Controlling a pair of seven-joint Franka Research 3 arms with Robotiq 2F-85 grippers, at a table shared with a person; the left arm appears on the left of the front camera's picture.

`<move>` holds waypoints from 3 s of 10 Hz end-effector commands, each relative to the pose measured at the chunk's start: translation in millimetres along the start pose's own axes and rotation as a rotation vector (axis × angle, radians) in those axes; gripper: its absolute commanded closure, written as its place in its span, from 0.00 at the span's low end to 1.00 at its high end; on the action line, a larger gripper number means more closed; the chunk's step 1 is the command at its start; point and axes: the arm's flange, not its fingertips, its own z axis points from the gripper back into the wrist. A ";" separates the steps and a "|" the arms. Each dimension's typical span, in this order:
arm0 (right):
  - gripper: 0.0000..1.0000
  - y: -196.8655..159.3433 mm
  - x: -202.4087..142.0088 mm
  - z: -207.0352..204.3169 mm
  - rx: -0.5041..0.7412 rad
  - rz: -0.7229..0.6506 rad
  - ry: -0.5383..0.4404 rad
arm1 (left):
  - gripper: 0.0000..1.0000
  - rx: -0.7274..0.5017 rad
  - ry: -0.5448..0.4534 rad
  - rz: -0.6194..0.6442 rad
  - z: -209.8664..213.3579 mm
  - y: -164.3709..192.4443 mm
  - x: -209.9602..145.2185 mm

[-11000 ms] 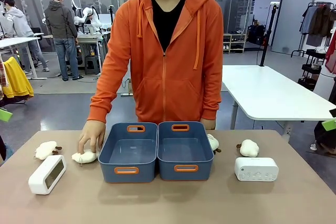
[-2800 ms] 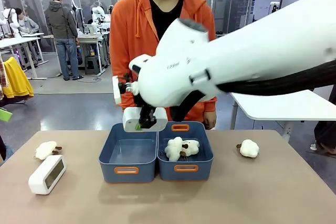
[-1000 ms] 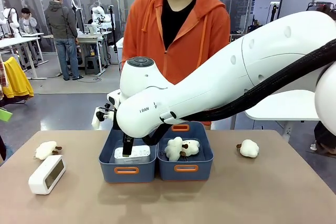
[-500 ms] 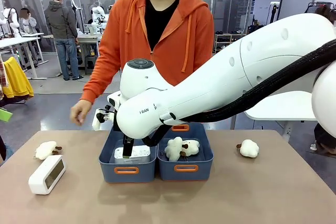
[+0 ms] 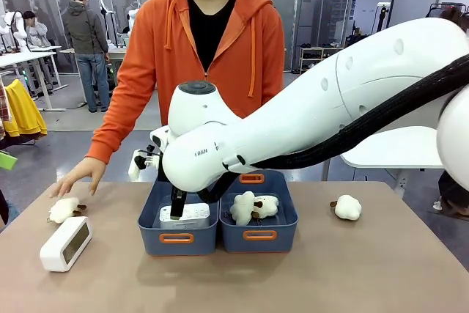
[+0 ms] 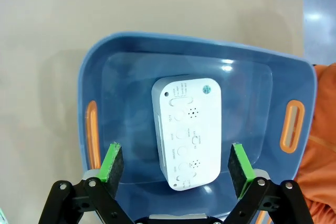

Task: Sort the digital clocks into the basket.
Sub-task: Pick up the Digital clock from the table and place it into the empty Plastic storage basket.

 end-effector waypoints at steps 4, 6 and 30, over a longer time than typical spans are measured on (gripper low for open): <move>0.00 -6.7 -124.1 138.4 0.097 -0.366 -0.211 | 0.00 -0.021 -0.010 -0.016 1.5 2.0 0.5; 0.00 2.9 -180.1 160.7 0.134 -0.548 -0.280 | 0.00 -0.021 -0.010 -0.016 1.5 2.0 0.5; 0.00 128.6 -505.9 233.4 0.125 -1.262 -0.637 | 0.00 0.513 0.387 0.304 -193.9 45.6 -57.9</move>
